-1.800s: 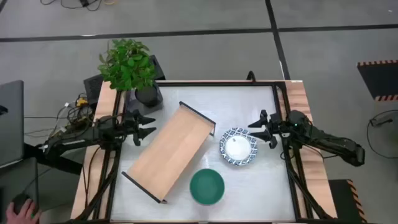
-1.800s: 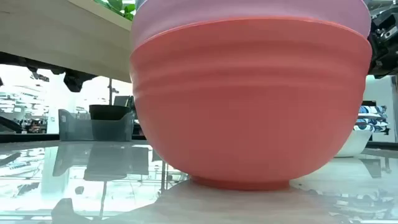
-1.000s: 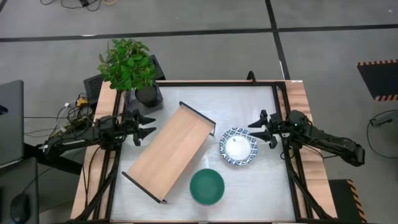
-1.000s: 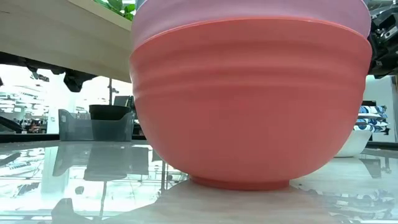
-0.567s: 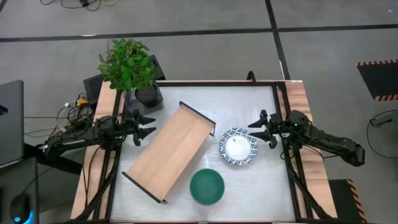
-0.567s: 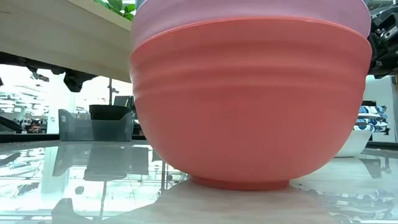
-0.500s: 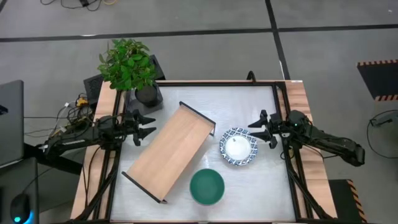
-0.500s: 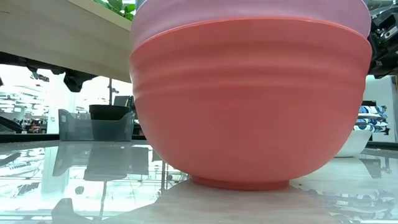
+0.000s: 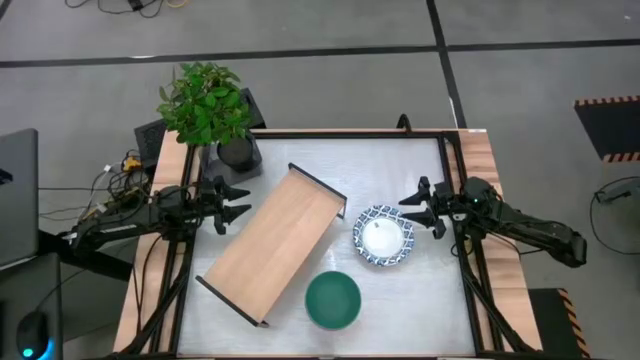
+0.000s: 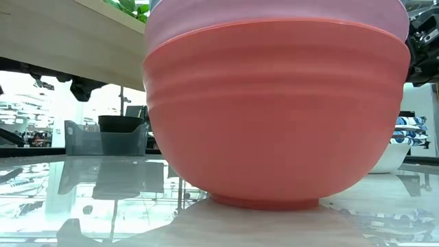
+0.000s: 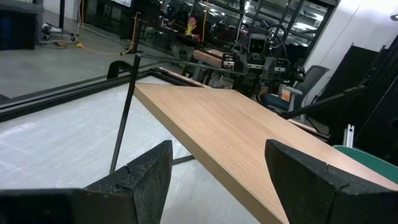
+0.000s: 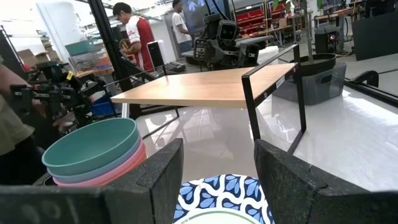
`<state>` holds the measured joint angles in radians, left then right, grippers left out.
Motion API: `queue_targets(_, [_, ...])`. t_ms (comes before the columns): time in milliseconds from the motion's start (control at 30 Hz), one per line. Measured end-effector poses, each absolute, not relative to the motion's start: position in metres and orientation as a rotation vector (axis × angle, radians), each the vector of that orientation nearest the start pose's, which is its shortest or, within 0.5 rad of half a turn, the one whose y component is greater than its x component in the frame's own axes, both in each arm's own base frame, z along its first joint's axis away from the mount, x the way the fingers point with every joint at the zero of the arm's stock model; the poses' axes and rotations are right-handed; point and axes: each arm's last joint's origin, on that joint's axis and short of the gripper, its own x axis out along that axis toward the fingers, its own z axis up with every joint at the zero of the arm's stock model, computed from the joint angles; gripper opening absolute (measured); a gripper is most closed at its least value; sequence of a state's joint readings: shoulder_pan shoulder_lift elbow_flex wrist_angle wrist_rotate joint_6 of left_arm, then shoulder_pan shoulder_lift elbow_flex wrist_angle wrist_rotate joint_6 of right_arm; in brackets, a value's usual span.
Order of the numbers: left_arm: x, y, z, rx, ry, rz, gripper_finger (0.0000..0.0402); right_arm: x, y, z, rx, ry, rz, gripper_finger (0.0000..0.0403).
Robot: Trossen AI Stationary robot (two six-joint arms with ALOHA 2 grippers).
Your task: Place and stack bowls onto a shelf
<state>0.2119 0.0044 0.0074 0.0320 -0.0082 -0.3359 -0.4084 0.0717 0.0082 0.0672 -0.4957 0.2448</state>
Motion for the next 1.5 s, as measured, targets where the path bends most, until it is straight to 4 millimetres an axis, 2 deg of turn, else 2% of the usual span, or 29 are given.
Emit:
queue_targets(167, [0.095,0.022,0.169,-0.334,-0.088,0.263,0.0242,0.096,-0.027,0.167,0.243,0.007,0.079,0.0224])
queue_targets(333, [0.095,0.022,0.170,-0.365,-0.096,0.270,0.0242,0.096,-0.029,0.167,0.244,-0.002,-0.015,0.0224])
queue_targets(600, [0.095,0.022,0.169,-0.472,-0.106,0.255,0.0242,0.096,-0.029,0.167,0.233,-0.002,-0.014,0.0224])
queue_targets(733, [0.094,0.024,0.171,-0.483,-0.136,0.311,0.0242,0.096,-0.029,0.167,0.231,-0.002,-0.014,0.0224])
queue_targets(900, [0.094,0.025,0.172,-0.739,-0.211,0.332,0.0242,0.096,-0.029,0.167,0.229,-0.005,-0.019,0.0224])
queue_targets(1000, [0.093,0.026,0.176,-0.941,-0.301,0.338,0.0242,0.096,-0.032,0.169,0.223,-0.029,-0.096,0.0224])
queue_targets(1067, [0.092,0.027,0.180,-0.996,-0.369,0.342,0.0242,0.095,-0.034,0.172,0.227,-0.071,-0.161,0.0224])
queue_targets(1200, [0.088,0.029,0.190,-1.003,-0.524,0.378,0.0242,0.093,-0.038,0.183,0.495,-0.245,-0.270,0.0224])
queue_targets(1300, [0.085,0.031,0.195,-1.023,-0.630,0.413,0.0242,0.092,-0.041,0.183,0.647,-0.315,-0.362,0.0224])
queue_targets(1400, [0.084,0.031,0.199,-1.026,-0.667,0.421,0.0242,0.091,-0.041,0.184,0.788,-0.352,-0.346,0.0224])
queue_targets(1500, [0.084,0.031,0.199,-1.008,-0.653,0.413,0.0242,0.090,-0.040,0.191,0.828,-0.358,-0.313,0.0224])
